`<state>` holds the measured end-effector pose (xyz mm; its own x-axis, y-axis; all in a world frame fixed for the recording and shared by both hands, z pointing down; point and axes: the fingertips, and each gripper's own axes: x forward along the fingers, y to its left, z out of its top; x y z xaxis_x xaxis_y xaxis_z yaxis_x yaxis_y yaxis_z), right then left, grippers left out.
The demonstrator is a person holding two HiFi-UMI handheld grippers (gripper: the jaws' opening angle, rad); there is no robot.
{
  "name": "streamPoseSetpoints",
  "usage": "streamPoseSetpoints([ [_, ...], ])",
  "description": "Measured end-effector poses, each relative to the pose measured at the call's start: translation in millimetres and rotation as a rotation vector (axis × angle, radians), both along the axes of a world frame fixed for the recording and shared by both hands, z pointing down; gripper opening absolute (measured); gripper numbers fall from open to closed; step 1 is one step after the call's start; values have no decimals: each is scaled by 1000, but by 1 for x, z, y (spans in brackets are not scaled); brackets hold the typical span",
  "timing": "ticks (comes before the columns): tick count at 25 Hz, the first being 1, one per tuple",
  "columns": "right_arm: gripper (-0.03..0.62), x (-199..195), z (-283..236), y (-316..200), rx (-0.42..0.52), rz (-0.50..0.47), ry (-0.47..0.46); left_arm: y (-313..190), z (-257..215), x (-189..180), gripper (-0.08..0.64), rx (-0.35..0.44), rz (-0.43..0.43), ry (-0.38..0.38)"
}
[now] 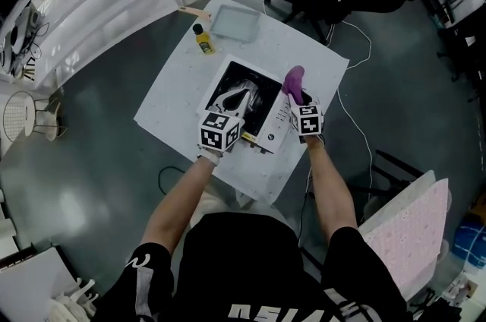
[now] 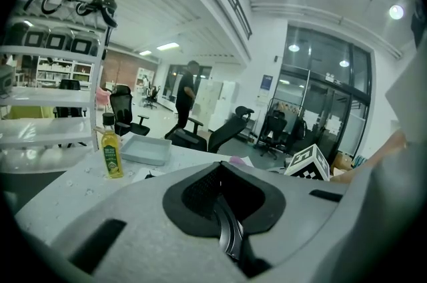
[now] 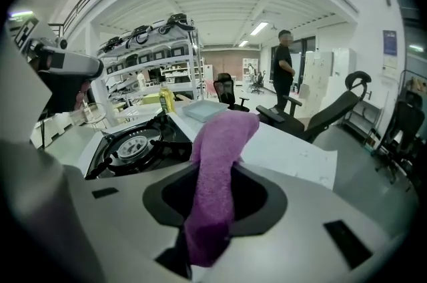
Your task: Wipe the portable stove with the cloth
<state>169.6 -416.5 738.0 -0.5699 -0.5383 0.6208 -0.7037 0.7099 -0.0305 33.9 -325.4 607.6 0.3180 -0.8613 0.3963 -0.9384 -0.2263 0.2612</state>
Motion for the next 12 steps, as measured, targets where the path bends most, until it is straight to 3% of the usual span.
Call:
streamPoseSetpoints([
  [12, 114, -2, 0, 52, -50, -24, -18, 27, -10, 8, 9, 14, 18, 7],
])
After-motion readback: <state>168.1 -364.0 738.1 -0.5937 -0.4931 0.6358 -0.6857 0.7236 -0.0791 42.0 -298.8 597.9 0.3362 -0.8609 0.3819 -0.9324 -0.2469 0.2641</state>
